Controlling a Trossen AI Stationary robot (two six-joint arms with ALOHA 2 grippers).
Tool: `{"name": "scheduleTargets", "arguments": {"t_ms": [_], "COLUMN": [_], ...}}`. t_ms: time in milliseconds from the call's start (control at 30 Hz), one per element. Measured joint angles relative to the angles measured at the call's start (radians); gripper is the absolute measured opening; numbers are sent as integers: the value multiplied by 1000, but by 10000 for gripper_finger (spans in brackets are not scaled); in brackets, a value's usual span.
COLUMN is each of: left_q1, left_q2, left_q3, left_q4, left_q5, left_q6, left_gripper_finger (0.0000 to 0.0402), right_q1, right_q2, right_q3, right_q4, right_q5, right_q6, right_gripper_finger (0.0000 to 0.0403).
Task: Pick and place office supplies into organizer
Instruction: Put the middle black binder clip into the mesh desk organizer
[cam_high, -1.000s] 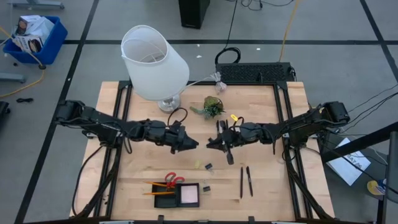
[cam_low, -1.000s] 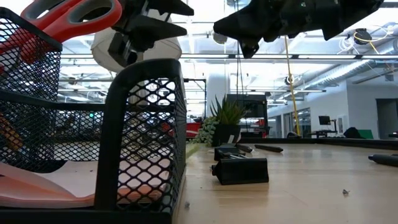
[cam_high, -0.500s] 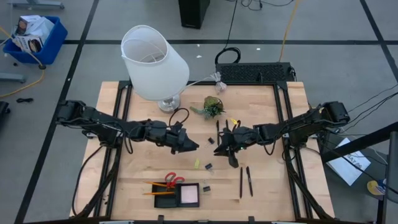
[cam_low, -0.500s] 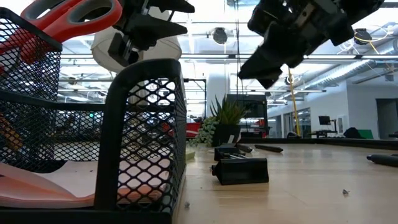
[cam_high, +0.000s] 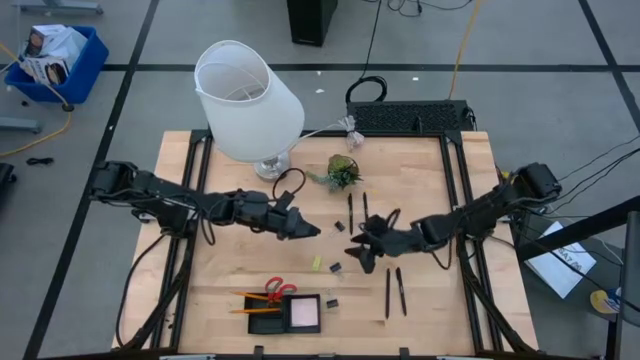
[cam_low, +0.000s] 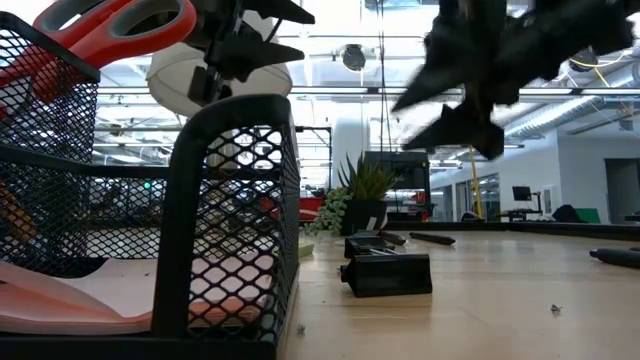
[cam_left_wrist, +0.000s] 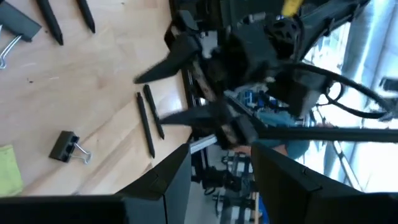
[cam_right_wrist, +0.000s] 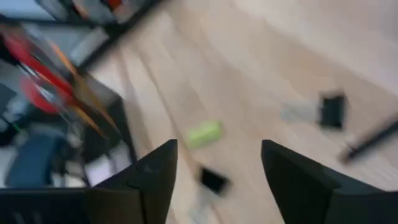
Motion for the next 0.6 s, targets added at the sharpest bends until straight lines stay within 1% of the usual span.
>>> {"name": "scheduleTargets", "arguments": {"t_ms": [67,200,300,467,533,600], "left_q1": [10,28,40,50,49,49], "left_q2": [0,0,0,0,0,0], "left_q3": [0,0,0,0,0,0], "left_q4": [4,4,5,14,27,37], "left_q5": [35,101,163,277,314,351], "left_q6": [22,56,77,97,98,104], "left_gripper_finger": [170,170,170,170,170,170], "right_q1": [34,71,83,81,81,81], "right_q2": [2,39,100,229,281,325], "right_q3": [3,64,162,359,431,479], "right_q4": [32,-6,-101,-351,-441,-474], "right_q5": [56,114,124,142,151,150], "right_q6": [15,35,31,32,63,111], "right_gripper_finger": [237,240,240,240,240,240]}}
